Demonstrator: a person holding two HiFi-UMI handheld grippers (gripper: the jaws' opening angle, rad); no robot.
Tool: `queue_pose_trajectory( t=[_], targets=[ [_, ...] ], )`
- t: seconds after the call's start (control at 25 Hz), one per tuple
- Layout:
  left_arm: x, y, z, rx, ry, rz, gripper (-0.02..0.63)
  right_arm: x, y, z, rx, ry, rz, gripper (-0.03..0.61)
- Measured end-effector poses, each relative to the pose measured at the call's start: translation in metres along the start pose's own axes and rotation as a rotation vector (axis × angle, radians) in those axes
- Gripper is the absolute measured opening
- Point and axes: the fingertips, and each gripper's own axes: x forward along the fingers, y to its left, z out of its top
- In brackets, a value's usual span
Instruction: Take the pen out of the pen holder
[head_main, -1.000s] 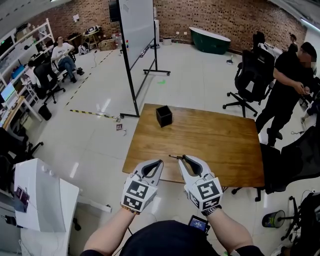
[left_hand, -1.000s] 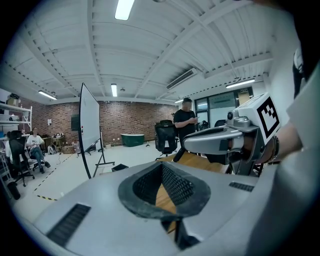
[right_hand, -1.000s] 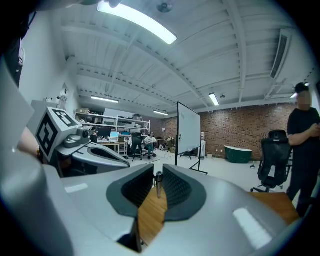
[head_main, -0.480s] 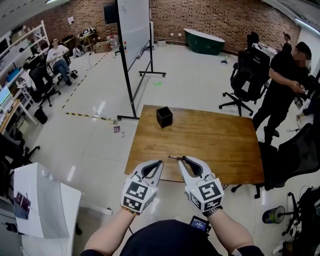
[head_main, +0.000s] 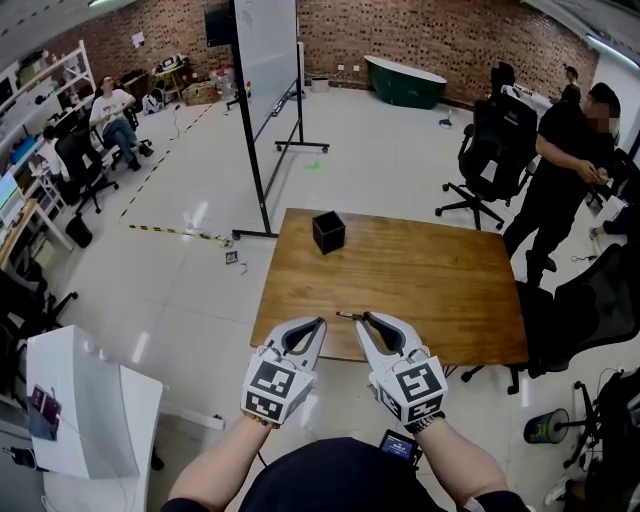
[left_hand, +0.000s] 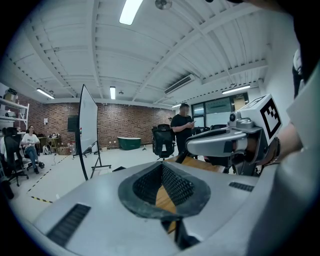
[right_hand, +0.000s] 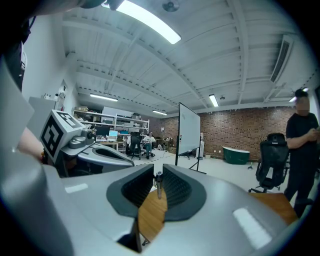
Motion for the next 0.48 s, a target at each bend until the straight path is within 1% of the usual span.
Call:
queue_pose_trajectory(
  t=[0.48],
  targets=[
    [0.0003,-0.0014,0.0002,0.001,-0.001,0.002,0.005,-0.0018,-0.0007,0.0,-0.006,0.004,-0.001,0.054]
  ],
)
